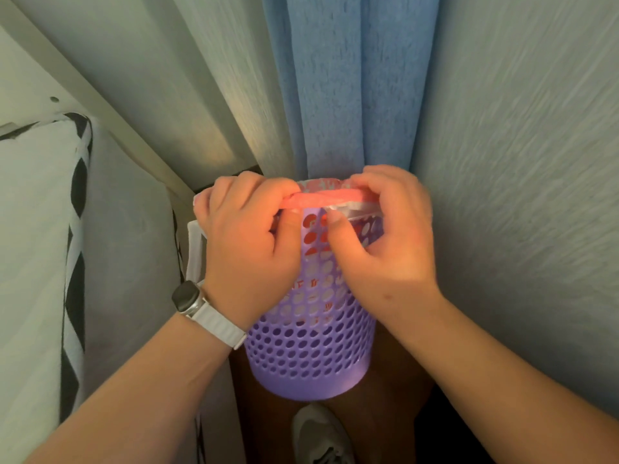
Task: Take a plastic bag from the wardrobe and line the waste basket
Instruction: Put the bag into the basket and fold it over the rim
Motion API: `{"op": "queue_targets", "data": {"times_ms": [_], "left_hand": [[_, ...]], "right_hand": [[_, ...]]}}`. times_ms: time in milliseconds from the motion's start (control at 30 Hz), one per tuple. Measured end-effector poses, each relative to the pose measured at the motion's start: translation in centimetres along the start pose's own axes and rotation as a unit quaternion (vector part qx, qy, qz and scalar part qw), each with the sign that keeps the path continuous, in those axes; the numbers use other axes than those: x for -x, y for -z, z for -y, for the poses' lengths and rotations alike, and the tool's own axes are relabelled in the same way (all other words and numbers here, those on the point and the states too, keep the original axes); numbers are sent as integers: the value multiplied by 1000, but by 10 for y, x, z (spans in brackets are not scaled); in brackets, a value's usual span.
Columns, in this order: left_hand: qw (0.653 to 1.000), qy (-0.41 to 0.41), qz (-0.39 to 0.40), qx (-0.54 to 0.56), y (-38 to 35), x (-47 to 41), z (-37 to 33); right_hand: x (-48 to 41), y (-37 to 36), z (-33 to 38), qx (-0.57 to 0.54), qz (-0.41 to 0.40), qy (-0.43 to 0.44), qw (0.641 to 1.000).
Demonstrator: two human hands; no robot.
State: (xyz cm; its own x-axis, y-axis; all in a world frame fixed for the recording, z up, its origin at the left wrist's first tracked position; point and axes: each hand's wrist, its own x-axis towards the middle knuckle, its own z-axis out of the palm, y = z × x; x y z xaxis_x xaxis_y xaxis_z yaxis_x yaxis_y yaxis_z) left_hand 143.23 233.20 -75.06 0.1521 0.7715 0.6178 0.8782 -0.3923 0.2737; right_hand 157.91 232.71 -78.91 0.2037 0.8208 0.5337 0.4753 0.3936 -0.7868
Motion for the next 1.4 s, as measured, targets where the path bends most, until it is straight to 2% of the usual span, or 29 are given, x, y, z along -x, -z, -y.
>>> {"op": "queue_targets", "data": {"times_ms": [200, 333, 467, 633, 800, 967, 1100, 1233, 1400], "left_hand": [[999, -11, -8, 38, 1, -1, 4], [999, -5, -4, 48, 3, -1, 0], [1000, -15, 8, 8, 3, 3, -17], [1000, 15, 0, -3, -2, 8, -24], [1000, 7, -6, 11, -3, 3, -8], [999, 30, -2, 28, -1, -2, 8], [999, 18, -4, 45, 0, -2, 8], [998, 10, -12, 59, 0, 0, -1], [996, 18, -15, 85, 3, 0, -7]], "right_hand": [[-10, 7, -23, 12, 9, -30, 999], [-7, 4, -23, -12, -25, -16, 999], [-8, -1, -16, -3, -56, 3, 998], [-3, -8, -5, 13, -45, 7, 999], [5, -10, 4, -13, -4, -2, 1000], [-7, 6, -12, 12, 16, 18, 1000], [-14, 9, -26, 20, 17, 10, 1000], [-10, 3, -29, -32, -6, 4, 999], [-11, 2, -21, -9, -46, 3, 999]]}}
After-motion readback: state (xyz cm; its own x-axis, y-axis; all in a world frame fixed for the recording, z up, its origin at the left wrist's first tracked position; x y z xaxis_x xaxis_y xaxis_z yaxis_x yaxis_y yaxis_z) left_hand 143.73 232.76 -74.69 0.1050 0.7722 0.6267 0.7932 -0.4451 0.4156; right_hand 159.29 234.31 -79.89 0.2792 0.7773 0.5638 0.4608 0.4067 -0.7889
